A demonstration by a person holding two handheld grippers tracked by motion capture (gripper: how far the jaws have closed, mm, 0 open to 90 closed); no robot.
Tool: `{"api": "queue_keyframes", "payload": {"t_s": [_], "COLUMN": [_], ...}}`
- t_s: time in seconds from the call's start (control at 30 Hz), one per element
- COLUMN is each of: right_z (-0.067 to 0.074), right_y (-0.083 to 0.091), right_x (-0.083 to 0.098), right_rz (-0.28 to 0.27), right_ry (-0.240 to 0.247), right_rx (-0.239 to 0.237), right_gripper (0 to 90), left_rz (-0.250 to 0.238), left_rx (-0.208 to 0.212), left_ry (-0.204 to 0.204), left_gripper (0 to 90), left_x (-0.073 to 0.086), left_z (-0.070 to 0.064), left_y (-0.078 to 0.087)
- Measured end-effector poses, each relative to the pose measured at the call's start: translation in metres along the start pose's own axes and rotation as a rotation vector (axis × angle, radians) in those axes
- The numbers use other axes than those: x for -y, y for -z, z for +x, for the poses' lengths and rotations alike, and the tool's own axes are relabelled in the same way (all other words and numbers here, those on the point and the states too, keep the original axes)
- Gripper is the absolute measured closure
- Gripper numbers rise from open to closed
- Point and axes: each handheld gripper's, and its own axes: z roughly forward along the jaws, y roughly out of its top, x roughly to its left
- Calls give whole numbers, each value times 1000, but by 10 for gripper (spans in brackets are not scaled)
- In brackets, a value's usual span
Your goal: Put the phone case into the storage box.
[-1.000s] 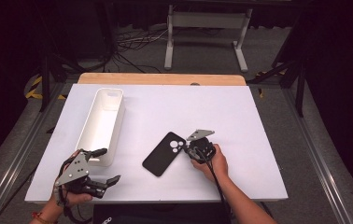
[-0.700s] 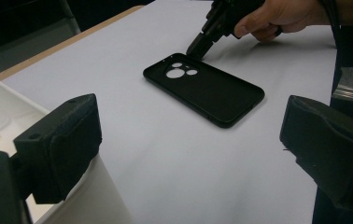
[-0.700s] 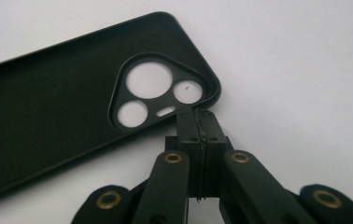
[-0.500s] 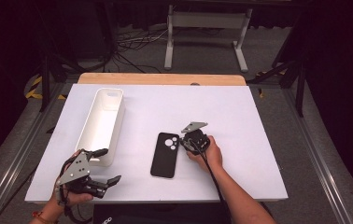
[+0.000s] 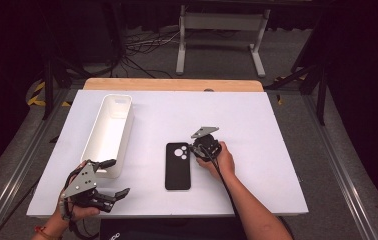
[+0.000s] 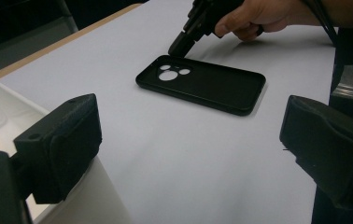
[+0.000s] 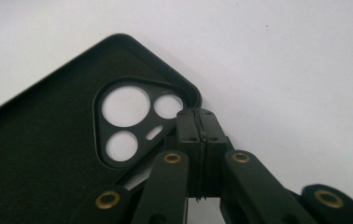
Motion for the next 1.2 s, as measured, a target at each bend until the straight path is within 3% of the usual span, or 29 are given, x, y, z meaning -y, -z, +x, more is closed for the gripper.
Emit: {"api": "queue_keyframes", "payload": {"t_s": [0.47,0.67,0.7,0.73,0.77,0.87,0.97,1.1,1.2], "right_z": [-12,-16,-19,-19,-19,-22,-22,-19,-14], "right_y": [26,31,31,31,31,26,19,12,6], "right_x": [-17,-22,-23,-23,-23,-26,-27,-29,-31], "right_rz": [-84,-101,-93,-93,-91,-63,-36,0,20], "right_ry": [-29,-48,-64,-64,-72,-129,-148,-138,-111], "right_rx": [-4,16,10,10,10,30,30,32,25], "right_gripper": [786,567,462,462,407,157,82,71,160], "left_rz": [-6,-5,-4,-3,-2,0,4,0,-10], "left_rx": [-1,-4,-3,-3,0,4,5,3,0], "left_ry": [-8,-8,-8,-12,-10,-10,-11,-15,-1], "left_gripper": [64,63,63,63,63,63,62,62,62], "left_x": [-1,-1,-1,-1,-1,-1,-1,0,1], "left_z": [0,0,0,0,0,-1,-1,-1,-1], "left_y": [4,4,4,4,4,3,2,3,2]}}
